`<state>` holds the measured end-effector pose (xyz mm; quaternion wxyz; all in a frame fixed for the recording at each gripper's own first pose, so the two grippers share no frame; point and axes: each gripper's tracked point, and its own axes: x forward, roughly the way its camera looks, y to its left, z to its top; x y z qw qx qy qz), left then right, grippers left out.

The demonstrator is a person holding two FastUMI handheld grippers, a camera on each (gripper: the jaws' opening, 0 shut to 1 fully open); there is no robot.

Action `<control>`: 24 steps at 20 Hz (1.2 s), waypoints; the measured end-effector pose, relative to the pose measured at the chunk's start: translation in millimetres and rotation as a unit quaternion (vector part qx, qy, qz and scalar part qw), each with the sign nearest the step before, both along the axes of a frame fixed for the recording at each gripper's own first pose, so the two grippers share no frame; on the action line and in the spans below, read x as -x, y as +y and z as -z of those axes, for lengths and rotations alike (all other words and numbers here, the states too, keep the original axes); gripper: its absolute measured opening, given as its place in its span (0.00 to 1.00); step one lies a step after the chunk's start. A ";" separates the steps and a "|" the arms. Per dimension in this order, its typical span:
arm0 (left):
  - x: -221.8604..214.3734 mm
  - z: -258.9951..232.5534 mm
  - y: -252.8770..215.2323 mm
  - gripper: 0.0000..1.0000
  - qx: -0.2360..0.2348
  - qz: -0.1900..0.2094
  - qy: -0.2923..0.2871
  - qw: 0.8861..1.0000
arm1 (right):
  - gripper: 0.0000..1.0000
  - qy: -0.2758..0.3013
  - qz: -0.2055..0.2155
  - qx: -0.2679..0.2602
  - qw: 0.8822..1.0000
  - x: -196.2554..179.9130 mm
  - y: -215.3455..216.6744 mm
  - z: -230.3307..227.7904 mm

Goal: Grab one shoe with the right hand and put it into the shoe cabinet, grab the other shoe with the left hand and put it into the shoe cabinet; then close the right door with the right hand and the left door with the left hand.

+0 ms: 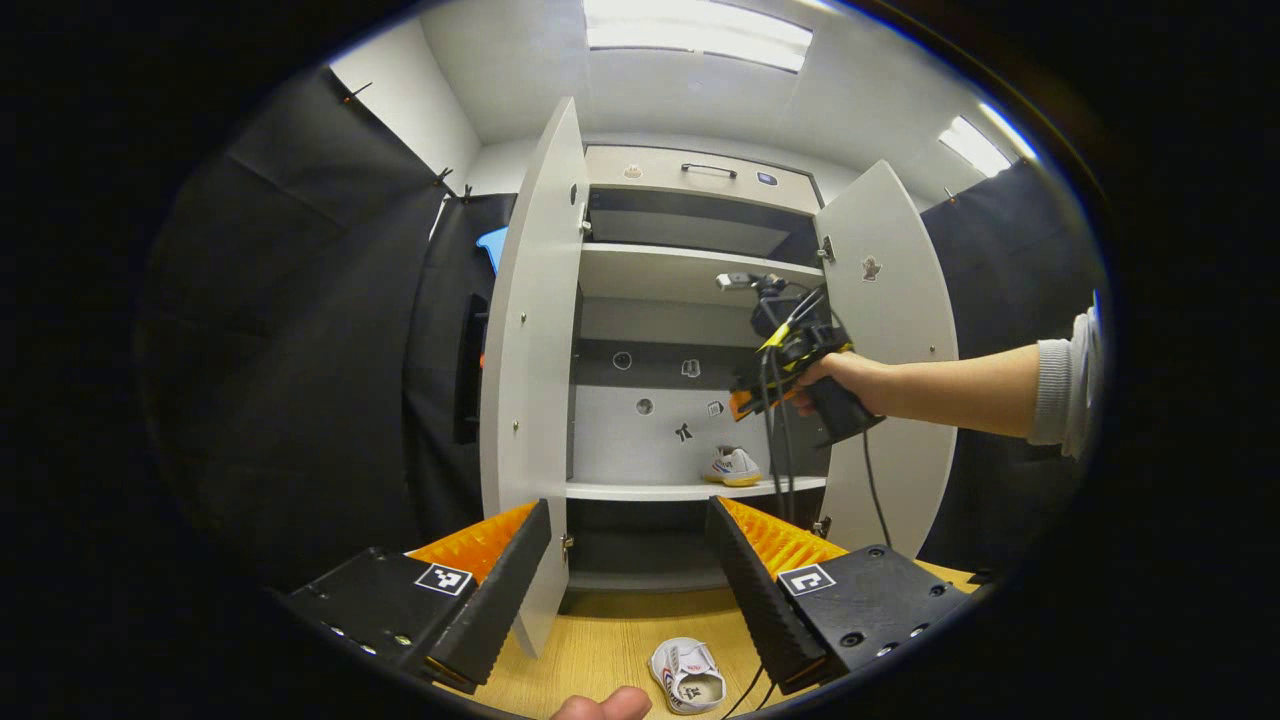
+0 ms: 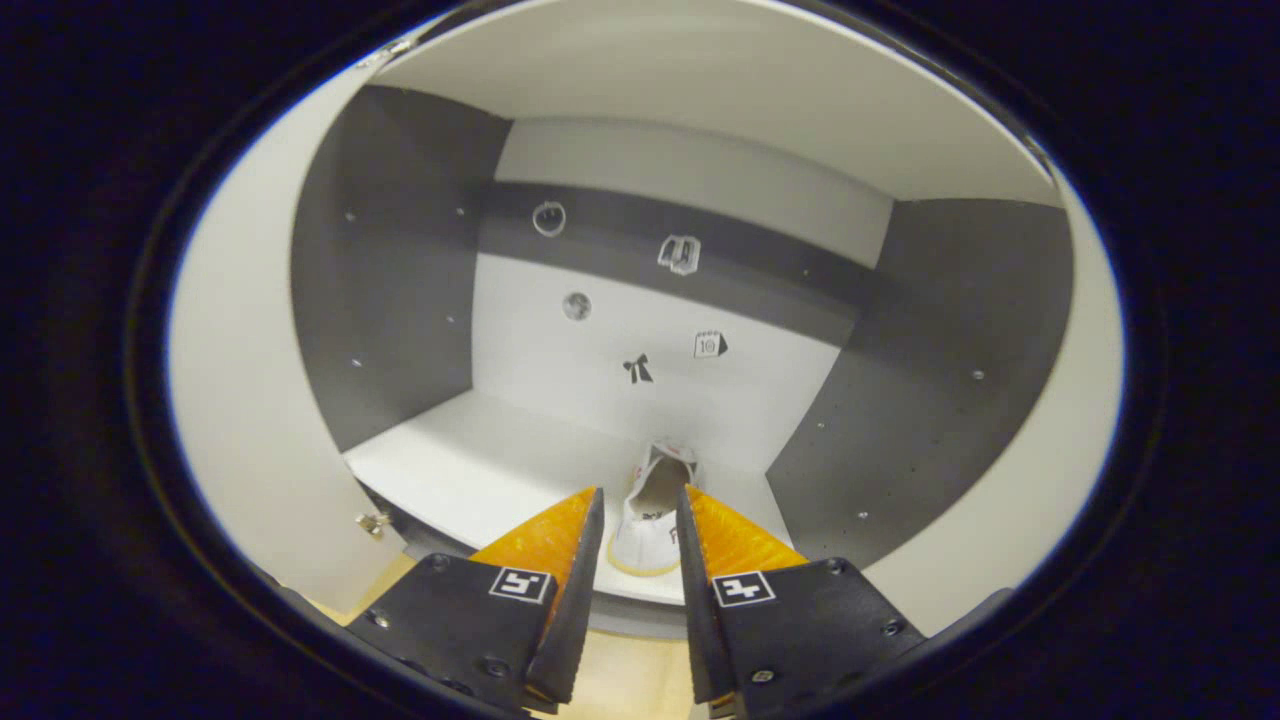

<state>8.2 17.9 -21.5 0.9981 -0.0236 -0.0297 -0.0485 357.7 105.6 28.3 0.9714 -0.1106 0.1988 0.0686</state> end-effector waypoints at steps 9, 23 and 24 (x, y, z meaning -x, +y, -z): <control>22.0 5.5 2.9 0.95 0.001 -0.009 0.003 1.000 | 0.62 -0.164 0.009 -0.084 0.983 202.7 -33.9 -43.6; 47.3 28.8 -29.5 0.95 -0.006 0.013 0.020 1.000 | 1.00 -0.224 0.051 -0.101 0.968 352.6 -73.9 13.2; 47.2 33.5 -31.5 0.95 -0.006 0.014 0.023 1.000 | 1.00 -0.226 0.054 -0.109 0.966 355.2 -78.4 12.4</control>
